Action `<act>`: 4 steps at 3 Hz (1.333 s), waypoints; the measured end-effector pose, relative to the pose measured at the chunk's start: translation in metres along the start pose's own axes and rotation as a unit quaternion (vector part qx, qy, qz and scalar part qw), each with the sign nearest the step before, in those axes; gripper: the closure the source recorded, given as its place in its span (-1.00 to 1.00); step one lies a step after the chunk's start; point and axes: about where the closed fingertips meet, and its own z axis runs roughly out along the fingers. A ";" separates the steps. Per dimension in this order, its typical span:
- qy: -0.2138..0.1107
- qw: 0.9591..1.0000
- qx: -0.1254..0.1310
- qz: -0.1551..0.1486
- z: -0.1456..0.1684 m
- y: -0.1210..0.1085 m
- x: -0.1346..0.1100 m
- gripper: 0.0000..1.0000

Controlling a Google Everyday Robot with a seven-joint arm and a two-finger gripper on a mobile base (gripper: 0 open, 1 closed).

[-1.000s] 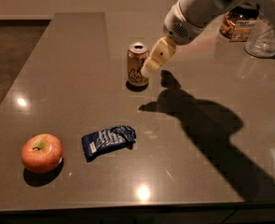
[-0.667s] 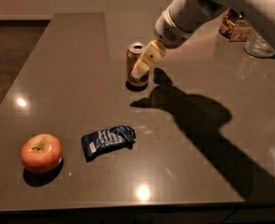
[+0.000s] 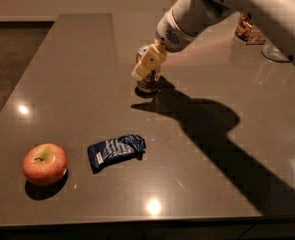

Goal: Pick orange can

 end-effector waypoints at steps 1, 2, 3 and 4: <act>-0.011 1.000 -0.006 -0.001 -0.004 0.001 -0.005 -0.19; -0.027 1.000 -0.013 -0.009 -0.019 0.002 -0.017 0.28; -0.043 0.999 -0.020 -0.022 -0.041 0.005 -0.032 0.74; -0.061 0.997 -0.034 -0.044 -0.079 0.010 -0.053 1.00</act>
Offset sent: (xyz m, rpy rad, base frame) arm -0.0059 0.0001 0.0527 0.0833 -0.0362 0.0574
